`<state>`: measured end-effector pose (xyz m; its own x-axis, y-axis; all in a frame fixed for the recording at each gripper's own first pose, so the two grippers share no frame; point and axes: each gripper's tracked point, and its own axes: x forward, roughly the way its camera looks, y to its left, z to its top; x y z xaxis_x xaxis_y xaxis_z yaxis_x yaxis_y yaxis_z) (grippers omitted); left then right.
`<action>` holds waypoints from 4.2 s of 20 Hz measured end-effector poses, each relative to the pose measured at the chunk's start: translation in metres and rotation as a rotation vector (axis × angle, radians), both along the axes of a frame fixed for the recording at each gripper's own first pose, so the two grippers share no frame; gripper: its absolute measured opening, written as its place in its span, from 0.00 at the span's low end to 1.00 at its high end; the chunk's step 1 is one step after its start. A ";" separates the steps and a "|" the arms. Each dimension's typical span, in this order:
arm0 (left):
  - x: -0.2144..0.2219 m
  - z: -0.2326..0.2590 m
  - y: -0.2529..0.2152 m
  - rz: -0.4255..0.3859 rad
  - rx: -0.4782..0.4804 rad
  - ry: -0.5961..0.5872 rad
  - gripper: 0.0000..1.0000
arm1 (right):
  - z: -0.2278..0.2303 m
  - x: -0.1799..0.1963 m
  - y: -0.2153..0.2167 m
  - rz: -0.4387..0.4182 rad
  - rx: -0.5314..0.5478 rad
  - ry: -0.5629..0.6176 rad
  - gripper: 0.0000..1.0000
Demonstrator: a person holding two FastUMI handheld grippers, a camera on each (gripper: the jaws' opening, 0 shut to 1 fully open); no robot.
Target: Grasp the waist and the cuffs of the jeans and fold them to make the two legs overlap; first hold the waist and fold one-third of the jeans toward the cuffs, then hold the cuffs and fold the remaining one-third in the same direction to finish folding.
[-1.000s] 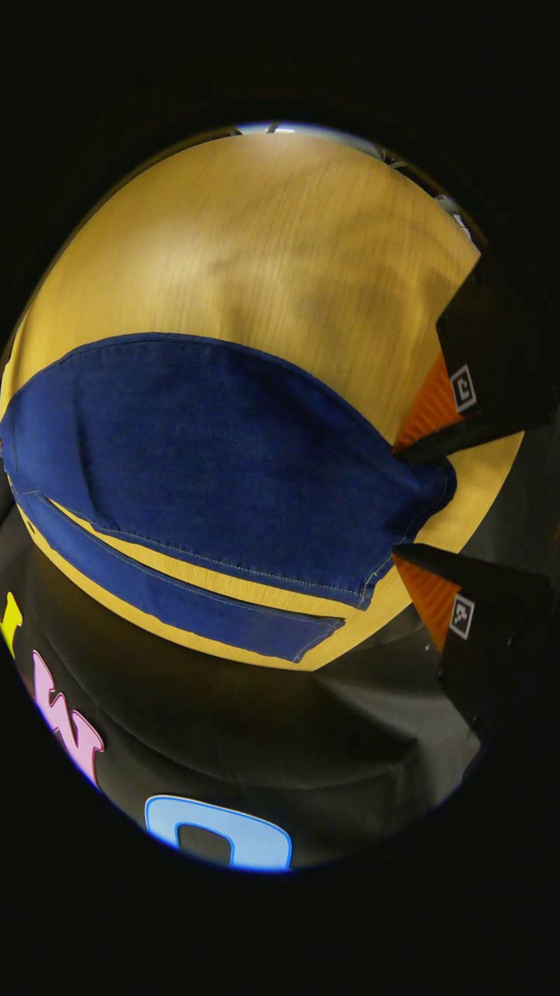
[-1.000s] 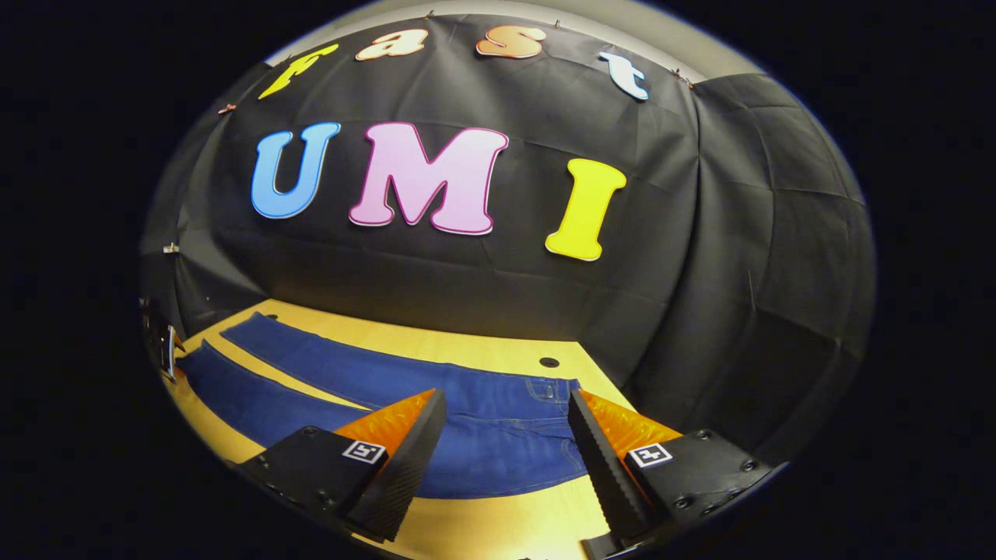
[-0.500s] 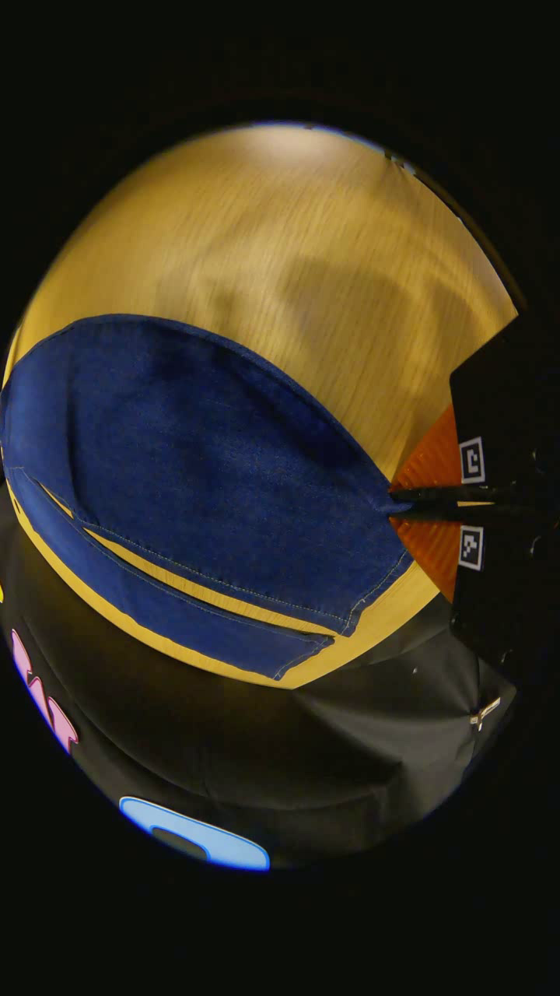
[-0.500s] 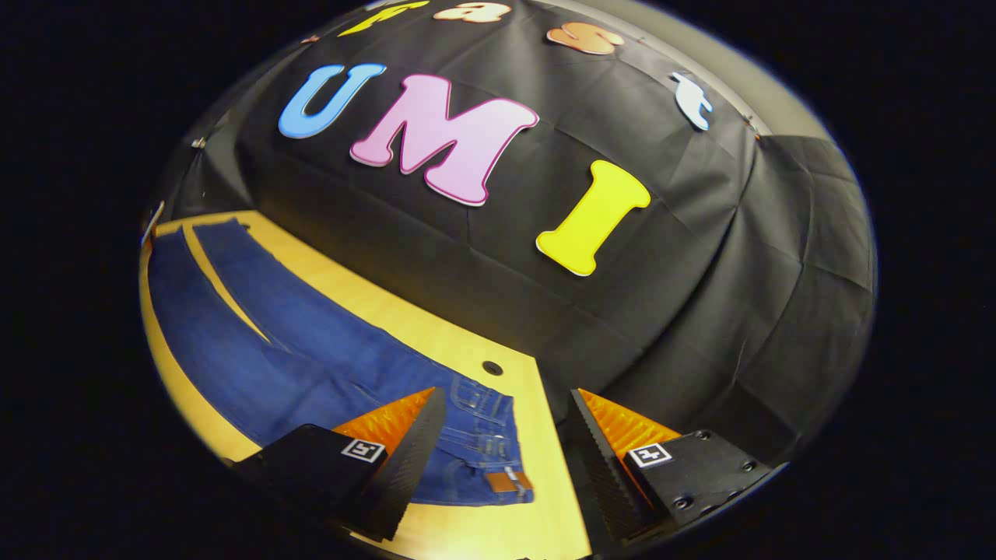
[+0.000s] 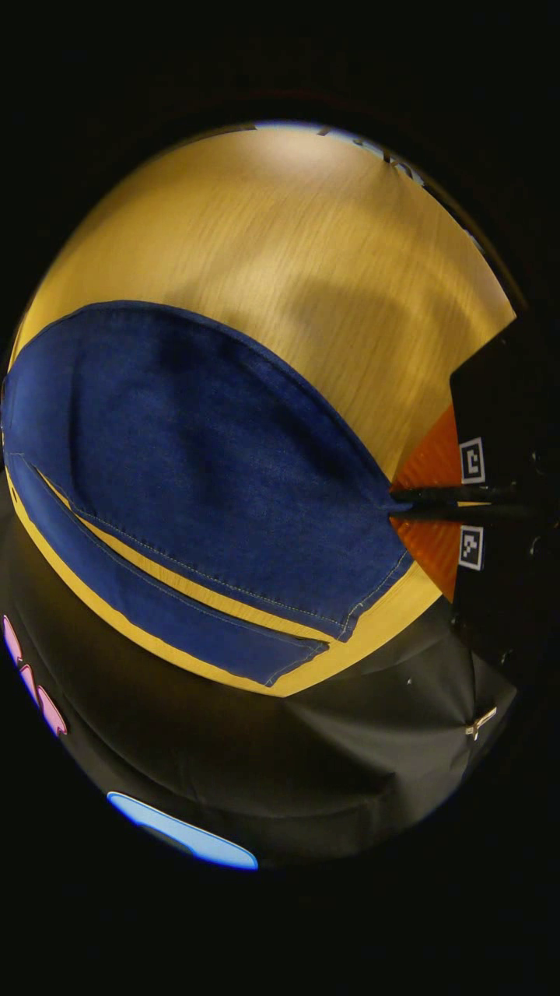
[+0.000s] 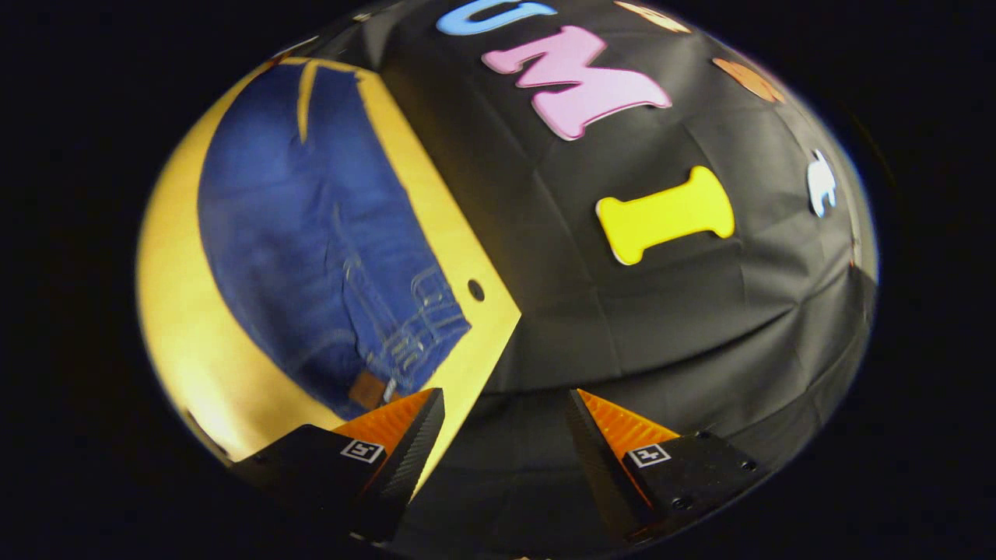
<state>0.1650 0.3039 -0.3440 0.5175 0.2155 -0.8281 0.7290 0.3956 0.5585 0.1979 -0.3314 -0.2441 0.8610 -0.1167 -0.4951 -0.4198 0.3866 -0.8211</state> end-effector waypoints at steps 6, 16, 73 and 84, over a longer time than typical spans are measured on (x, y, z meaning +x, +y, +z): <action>0.000 0.000 0.000 -0.012 0.016 -0.002 0.06 | -0.083 -0.043 0.008 0.257 -0.222 0.264 0.97; 0.002 0.000 0.001 0.001 0.024 -0.013 0.06 | -0.143 0.000 0.021 0.304 -0.254 0.318 0.93; 0.094 0.261 0.027 0.949 -0.762 -0.596 0.97 | -0.100 0.280 0.058 -0.641 0.806 0.348 1.00; 0.086 0.303 0.001 0.695 -0.758 -0.870 0.98 | -0.096 0.215 0.061 -0.960 1.207 -0.076 0.98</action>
<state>0.2510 0.3051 -0.0414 0.9034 0.2847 -0.3206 -0.2236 0.9508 0.2143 0.4129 -0.2704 -0.3405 0.7254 -0.1987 -0.6590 0.3940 0.9049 0.1609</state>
